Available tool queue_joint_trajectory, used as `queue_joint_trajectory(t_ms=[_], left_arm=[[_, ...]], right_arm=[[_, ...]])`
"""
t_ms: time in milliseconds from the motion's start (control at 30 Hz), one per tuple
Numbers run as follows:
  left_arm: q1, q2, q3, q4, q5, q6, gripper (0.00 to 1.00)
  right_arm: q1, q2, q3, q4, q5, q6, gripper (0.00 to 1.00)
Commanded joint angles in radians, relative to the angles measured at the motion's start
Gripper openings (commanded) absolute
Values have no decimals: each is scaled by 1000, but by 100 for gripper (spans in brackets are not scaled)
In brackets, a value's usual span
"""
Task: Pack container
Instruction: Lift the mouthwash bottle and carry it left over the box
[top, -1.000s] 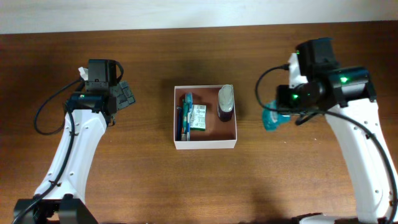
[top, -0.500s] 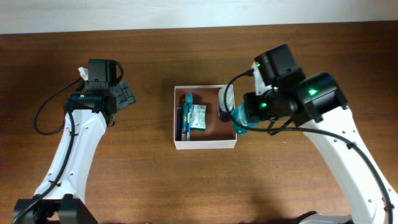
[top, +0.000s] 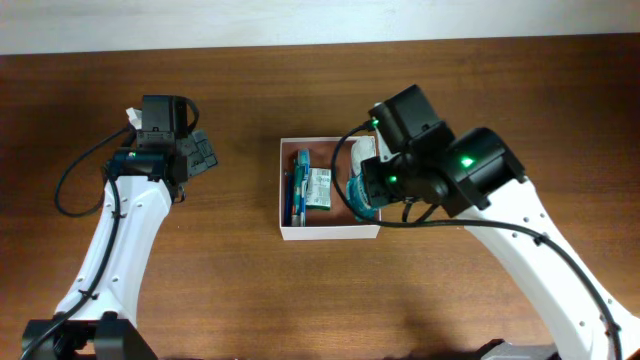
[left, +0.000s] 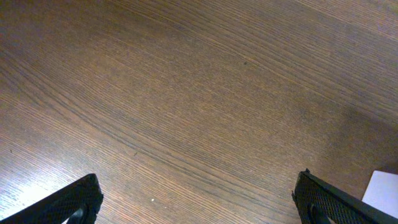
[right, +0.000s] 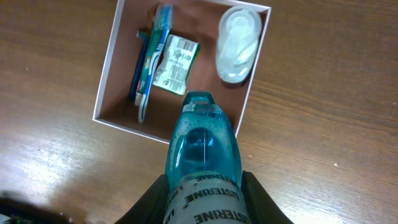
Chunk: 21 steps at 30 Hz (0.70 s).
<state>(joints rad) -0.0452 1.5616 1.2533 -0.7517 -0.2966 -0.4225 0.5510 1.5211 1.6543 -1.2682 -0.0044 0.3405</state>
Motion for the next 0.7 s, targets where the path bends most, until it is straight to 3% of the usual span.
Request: queue_joint_trajectory(t_ms=[0,667], left_arm=[[2,-7,8,2,-14,1,99],[2,-7,8,2,-14,1,99]], right_arm=[[23,31,33,20,16,17,28],[27,200,33,71,21,16,28]])
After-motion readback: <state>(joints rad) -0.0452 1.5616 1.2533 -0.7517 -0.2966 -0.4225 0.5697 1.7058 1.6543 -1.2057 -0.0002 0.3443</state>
